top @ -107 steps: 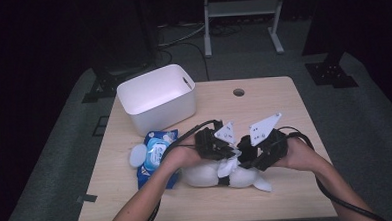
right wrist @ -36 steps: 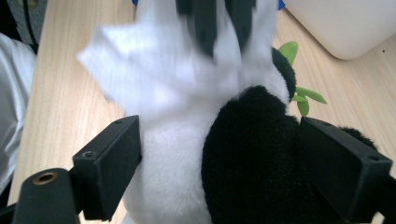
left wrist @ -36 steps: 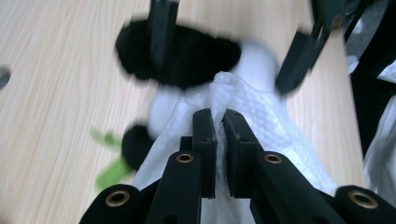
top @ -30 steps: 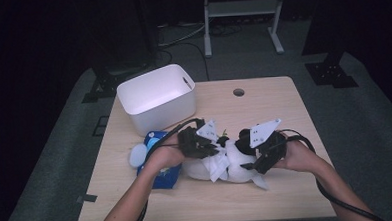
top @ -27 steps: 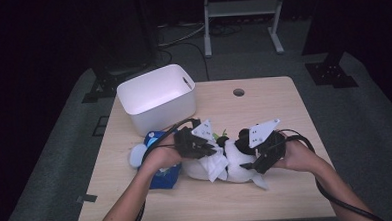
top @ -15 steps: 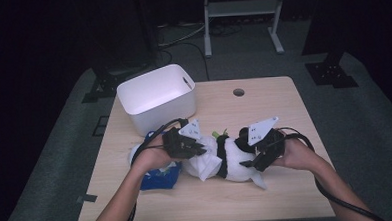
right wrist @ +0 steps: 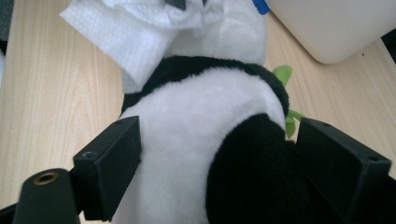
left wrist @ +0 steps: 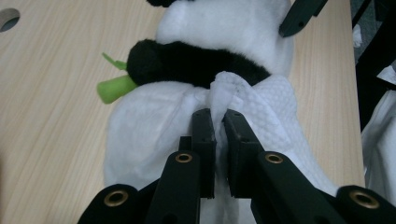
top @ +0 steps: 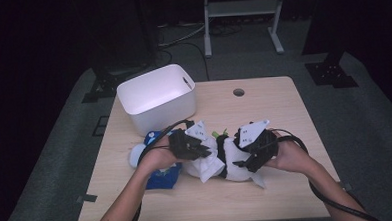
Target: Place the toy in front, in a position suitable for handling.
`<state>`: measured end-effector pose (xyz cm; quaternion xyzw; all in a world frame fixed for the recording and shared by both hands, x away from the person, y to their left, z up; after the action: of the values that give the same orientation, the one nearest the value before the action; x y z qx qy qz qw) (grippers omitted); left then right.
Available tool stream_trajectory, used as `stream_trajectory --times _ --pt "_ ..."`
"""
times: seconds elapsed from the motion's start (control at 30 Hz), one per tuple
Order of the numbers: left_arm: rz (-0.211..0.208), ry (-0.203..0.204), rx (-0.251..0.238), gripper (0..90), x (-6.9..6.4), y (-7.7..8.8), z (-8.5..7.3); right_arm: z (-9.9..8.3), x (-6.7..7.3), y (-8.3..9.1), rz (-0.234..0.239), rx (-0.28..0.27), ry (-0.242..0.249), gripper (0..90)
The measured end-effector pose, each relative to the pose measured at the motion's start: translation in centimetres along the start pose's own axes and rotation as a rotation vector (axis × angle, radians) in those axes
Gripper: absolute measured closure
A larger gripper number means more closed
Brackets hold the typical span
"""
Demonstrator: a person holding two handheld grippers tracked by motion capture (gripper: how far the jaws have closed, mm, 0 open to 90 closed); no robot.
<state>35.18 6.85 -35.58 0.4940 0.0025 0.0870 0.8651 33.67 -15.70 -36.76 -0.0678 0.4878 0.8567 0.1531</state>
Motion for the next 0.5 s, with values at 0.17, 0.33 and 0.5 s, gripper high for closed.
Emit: stream_trajectory --times 0.17,0.33,0.5 --pt "-0.005 -0.011 0.009 83.2 0.0 -0.4 0.4 0.5 0.5 -0.3 -0.003 0.008 0.014 13.7" --pt "0.007 -0.017 0.024 83.2 0.0 -0.6 0.7 1.2 0.7 -1.5 0.002 0.034 0.014 11.0" --pt "0.016 -0.017 0.031 83.2 0.1 -0.6 0.7 1.3 0.9 -3.0 -0.014 0.09 0.022 11.8"
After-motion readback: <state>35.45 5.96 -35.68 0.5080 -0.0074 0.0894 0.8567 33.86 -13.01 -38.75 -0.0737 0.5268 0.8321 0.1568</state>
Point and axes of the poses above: each handheld gripper's, and its own axes: y roughly backward along the jaws, z roughly out of its top, x roughly to its left, the point moved 1 cm from there along -y, roughly forward along the jaws, and after that the axes turned 7 degrees about x, right-handed, at the moved point
